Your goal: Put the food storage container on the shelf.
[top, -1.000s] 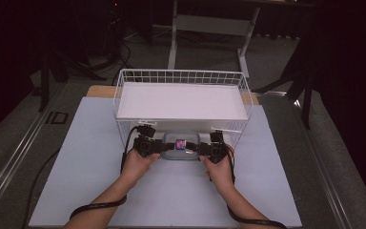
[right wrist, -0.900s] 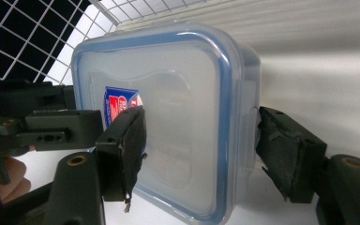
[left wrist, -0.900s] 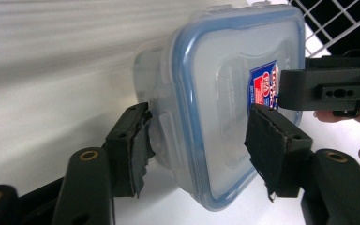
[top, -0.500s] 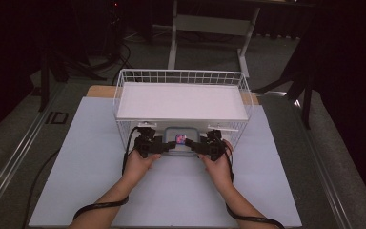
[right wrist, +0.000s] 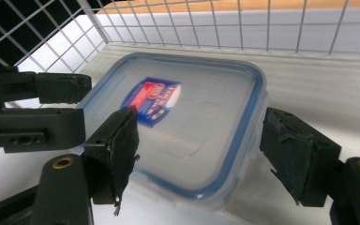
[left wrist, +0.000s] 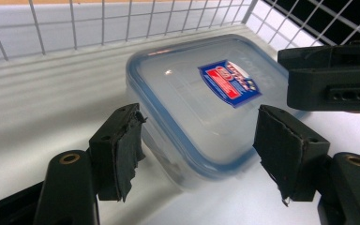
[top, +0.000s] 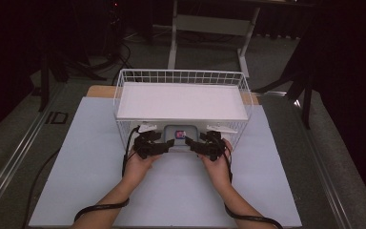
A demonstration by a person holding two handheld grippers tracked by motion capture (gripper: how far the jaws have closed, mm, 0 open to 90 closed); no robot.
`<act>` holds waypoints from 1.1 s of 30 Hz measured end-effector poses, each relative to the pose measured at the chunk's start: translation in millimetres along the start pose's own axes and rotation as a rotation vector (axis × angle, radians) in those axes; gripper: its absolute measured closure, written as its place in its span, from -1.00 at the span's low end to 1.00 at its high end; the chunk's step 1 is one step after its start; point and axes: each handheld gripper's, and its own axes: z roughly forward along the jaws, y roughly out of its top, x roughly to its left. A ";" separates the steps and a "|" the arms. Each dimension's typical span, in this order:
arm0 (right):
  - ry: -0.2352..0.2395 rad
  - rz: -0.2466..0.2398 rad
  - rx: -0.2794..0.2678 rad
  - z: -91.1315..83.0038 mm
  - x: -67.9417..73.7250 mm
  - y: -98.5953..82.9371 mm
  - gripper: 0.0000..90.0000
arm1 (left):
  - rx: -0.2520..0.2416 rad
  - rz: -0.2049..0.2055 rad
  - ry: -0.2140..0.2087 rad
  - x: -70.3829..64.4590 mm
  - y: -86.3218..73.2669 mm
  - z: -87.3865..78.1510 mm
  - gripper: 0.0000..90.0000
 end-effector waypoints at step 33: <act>0.074 -0.142 0.154 9.0 33.6 -23.9 1.00 | -0.091 0.011 -0.084 -6.4 -62.5 -75.6 -0.99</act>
